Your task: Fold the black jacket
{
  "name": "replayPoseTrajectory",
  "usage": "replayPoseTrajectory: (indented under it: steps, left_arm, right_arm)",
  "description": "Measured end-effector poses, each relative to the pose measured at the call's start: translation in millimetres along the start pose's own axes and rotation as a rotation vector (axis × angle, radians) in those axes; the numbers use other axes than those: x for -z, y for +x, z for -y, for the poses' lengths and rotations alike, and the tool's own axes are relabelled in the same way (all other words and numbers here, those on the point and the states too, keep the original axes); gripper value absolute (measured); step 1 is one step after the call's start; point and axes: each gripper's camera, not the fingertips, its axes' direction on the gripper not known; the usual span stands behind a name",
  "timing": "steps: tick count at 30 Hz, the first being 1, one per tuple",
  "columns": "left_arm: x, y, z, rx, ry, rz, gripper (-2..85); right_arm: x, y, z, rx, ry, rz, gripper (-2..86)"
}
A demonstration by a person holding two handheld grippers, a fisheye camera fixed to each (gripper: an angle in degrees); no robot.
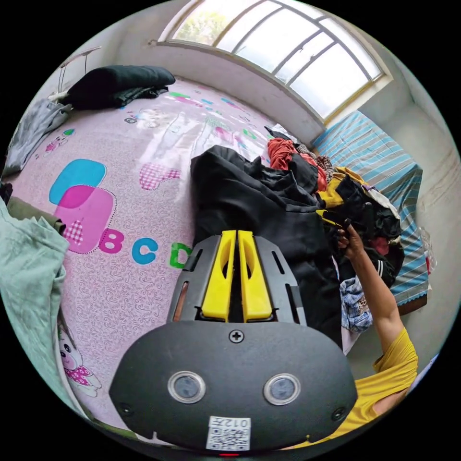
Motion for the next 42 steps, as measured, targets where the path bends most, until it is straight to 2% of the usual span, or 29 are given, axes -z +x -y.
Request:
replayPoseTrajectory:
  steps: [4, 8, 11, 13, 14, 16, 18, 19, 21, 22, 24, 25, 27, 31, 33, 36, 37, 40, 42]
  left_arm:
    - [-25.9, -21.6, -4.6, 0.059, -0.030, 0.041, 0.4]
    - [-14.2, -55.6, -26.2, 0.147, 0.196, -0.051, 0.3]
    - [-20.4, -77.6, -35.9, 0.147, 0.252, -0.108, 0.3]
    - [-25.2, -91.8, -38.2, 0.187, 0.238, -0.152, 0.4]
    - [-24.2, -101.1, -39.6, 0.219, 0.237, -0.225, 0.4]
    - [-15.0, -108.7, -49.2, 0.245, 0.322, -0.275, 0.5]
    - [-4.7, -114.5, -59.8, 0.290, 0.409, -0.267, 0.6]
    - [1.7, -116.6, -65.1, 0.312, 0.445, -0.237, 0.8]
    - [9.8, -116.2, -68.6, 0.314, 0.450, -0.156, 1.0]
    - [12.4, -115.0, -65.7, 0.275, 0.404, -0.113, 1.1]
    - [12.3, -115.5, -54.8, 0.165, 0.279, -0.144, 1.5]
    - [10.6, -115.0, -47.7, 0.073, 0.186, -0.200, 1.9]
    - [14.0, -110.9, -44.6, -0.021, 0.134, -0.206, 3.1]
    - [12.1, -68.1, -44.0, -0.270, -0.052, 0.070, 6.8]
    - [-2.5, -47.3, -44.0, -0.338, -0.118, 0.210, 7.2]
    - [-34.0, -29.9, -43.2, -0.384, -0.172, 0.337, 4.5]
    - [-40.8, -29.9, -43.9, -0.375, -0.181, 0.371, 3.0]
    - [-36.7, -36.6, -47.3, -0.356, -0.170, 0.287, 0.8]
    - [-37.8, -40.3, -50.7, -0.356, -0.193, 0.271, 0.3]
  right_arm:
    - [-0.5, 4.7, 0.1, -0.019, 0.113, 0.052, 2.1]
    - [7.1, 35.1, -19.0, -0.121, 0.229, 0.139, 2.4]
    - [-22.2, 53.3, -20.2, -0.159, 0.111, 0.064, 3.8]
    - [-19.4, 48.9, -17.2, -0.150, 0.182, -0.030, 4.8]
    - [-11.7, 32.8, -12.9, -0.113, 0.279, -0.126, 5.2]
    - [-11.8, -18.3, 0.6, 0.057, 0.394, -0.197, 5.0]
    - [-56.1, -118.1, 40.4, 0.405, 0.277, -0.120, 5.9]
    - [-73.1, -144.5, 50.6, 0.474, 0.225, -0.096, 6.4]
    - [-153.8, -244.2, 88.1, 0.676, -0.030, 0.009, 8.3]
    - [-175.7, -266.1, 96.7, 0.703, -0.100, 0.024, 8.7]
    - [-256.6, -339.4, 121.7, 0.770, -0.324, 0.021, 10.4]
    - [-274.4, -354.7, 125.5, 0.785, -0.362, 0.006, 10.7]
    - [-335.5, -402.0, 133.9, 0.831, -0.469, -0.084, 11.2]
    - [-420.7, -430.0, 133.3, 0.869, -0.701, -0.322, 10.7]
    - [-455.4, -433.1, 128.3, 0.913, -0.736, -0.457, 6.1]
    - [-479.2, -426.5, 128.5, 0.938, -0.715, -0.512, 1.9]
    - [-482.2, -422.8, 131.2, 0.926, -0.710, -0.504, 1.6]
    - [-492.5, -388.4, 158.5, 0.760, -0.682, -0.367, 0.9]
    - [-498.4, -343.1, 184.2, 0.559, -0.653, -0.144, 0.7]
